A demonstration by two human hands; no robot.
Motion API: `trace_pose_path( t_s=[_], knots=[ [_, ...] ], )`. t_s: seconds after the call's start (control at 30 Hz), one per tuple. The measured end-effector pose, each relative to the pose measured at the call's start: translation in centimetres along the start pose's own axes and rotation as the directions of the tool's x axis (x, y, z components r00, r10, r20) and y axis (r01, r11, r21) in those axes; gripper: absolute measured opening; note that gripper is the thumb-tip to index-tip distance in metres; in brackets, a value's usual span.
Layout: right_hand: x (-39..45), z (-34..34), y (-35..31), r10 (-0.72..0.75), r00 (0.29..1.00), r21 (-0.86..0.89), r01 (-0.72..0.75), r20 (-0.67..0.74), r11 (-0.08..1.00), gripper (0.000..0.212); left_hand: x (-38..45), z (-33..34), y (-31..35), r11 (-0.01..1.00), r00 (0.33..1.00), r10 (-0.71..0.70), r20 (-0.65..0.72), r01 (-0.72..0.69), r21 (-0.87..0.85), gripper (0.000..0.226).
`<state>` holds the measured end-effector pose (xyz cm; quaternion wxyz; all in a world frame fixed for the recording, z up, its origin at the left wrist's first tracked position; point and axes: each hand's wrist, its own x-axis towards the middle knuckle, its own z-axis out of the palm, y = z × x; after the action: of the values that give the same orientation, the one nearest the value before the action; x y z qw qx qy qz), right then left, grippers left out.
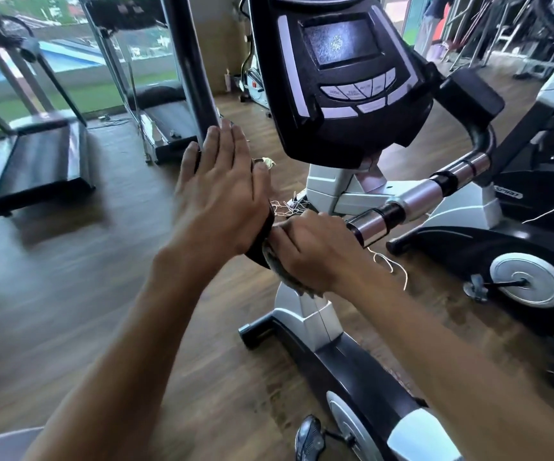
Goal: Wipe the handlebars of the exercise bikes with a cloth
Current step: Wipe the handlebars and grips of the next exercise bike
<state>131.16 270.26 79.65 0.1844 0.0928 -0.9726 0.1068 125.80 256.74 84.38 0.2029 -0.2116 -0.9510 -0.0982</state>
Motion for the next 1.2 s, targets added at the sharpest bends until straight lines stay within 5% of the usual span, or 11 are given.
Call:
trace_pose_path(
  t_s=[0.13,0.3,0.37,0.47,0.53,0.63,0.7,0.83,1.0,1.2],
  knots=[
    [-3.0,2.2,-1.2,-0.048,0.978,-0.022,0.044,-0.204,0.999,0.041,0.7,-0.9,-3.1,0.975,0.986,0.165,-0.019,-0.166,-0.149,0.058],
    [-0.7,0.8,0.2,-0.006,0.988,0.024,0.010,-0.154,1.000,0.050,0.2,0.9,-3.5,0.897,0.981,0.136,-0.138,-0.181,-0.403,0.057],
    [0.2,0.7,0.8,0.125,0.977,0.193,-0.092,-0.170,0.977,0.051,-0.2,0.7,-4.1,0.801,0.981,0.081,-0.178,-0.171,-0.574,0.051],
    [1.3,-0.4,1.1,0.405,0.814,0.575,-0.110,-0.416,0.811,0.047,0.1,-0.2,-6.4,0.758,0.983,-0.005,-0.185,-0.117,-0.641,0.046],
    [2.0,-0.4,-0.5,0.408,0.739,0.603,-0.003,-0.535,0.797,0.041,1.7,-0.5,-8.3,0.807,0.989,0.007,-0.147,-0.092,-0.583,0.049],
    [2.8,0.8,-4.1,0.174,0.904,0.379,-0.015,-0.390,0.925,0.056,4.7,-0.9,-9.9,0.867,0.989,0.116,-0.088,-0.144,-0.477,0.053],
    [4.7,1.1,-4.9,0.111,0.954,0.217,-0.050,-0.279,0.975,0.068,6.7,-0.9,-10.1,0.900,0.981,0.190,-0.047,-0.193,-0.391,0.053],
    [10.6,-0.9,-5.2,0.177,0.971,0.174,-0.149,-0.159,0.973,0.072,9.1,-0.4,-9.7,0.926,0.957,0.290,0.026,-0.273,-0.259,0.052],
    [4.9,1.0,-6.0,-0.026,0.974,-0.007,0.025,-0.225,1.000,0.070,9.3,0.7,-10.5,0.911,0.946,0.318,-0.065,-0.324,-0.257,0.055],
    [8.9,-0.1,-6.6,0.039,0.980,0.076,-0.024,-0.196,0.997,0.070,9.3,2.0,-10.7,0.888,0.933,0.337,-0.127,-0.360,-0.284,0.056]
  ],
)
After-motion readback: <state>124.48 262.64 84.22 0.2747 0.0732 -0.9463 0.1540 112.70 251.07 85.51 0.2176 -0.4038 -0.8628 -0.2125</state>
